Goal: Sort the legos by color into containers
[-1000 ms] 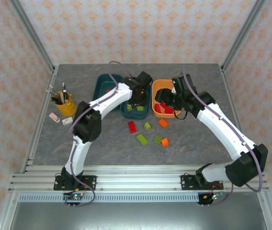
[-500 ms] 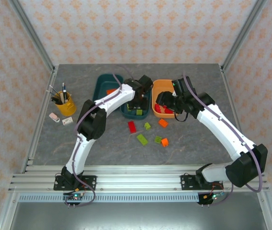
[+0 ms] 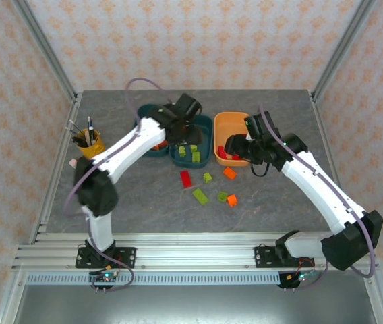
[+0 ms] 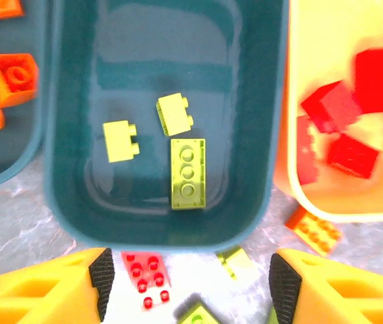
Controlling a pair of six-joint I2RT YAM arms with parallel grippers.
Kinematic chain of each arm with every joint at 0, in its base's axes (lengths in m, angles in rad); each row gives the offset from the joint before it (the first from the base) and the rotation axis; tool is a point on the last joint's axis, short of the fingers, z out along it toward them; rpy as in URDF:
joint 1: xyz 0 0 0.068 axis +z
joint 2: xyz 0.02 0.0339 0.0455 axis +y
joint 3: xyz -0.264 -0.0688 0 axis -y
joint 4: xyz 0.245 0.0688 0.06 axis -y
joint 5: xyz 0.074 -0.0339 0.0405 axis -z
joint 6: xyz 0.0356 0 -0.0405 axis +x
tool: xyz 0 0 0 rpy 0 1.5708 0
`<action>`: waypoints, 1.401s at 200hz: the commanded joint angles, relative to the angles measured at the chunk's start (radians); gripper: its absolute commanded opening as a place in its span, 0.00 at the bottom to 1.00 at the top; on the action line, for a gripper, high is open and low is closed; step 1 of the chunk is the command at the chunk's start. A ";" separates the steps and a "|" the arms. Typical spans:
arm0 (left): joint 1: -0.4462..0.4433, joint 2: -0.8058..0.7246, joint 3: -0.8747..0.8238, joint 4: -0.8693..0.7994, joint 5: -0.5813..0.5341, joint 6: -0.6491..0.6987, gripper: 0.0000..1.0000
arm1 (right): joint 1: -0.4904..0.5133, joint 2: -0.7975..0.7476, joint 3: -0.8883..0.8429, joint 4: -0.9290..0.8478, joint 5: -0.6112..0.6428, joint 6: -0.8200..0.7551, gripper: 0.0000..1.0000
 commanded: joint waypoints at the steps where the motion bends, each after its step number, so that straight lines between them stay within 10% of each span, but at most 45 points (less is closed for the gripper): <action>1: 0.004 -0.162 -0.170 0.048 -0.062 -0.086 0.68 | 0.088 0.029 0.013 -0.053 0.056 -0.071 0.60; 62: -0.001 -0.739 -0.810 0.154 -0.125 -0.277 0.74 | 0.361 0.388 0.108 0.028 0.118 -0.080 0.66; 129: -0.001 -1.200 -1.095 0.064 -0.155 -0.383 0.79 | 0.403 0.701 0.253 0.050 0.178 -0.106 0.68; 280: -0.002 -1.228 -1.036 0.083 -0.122 -0.338 0.79 | 0.406 0.763 0.358 0.020 0.161 -0.143 0.21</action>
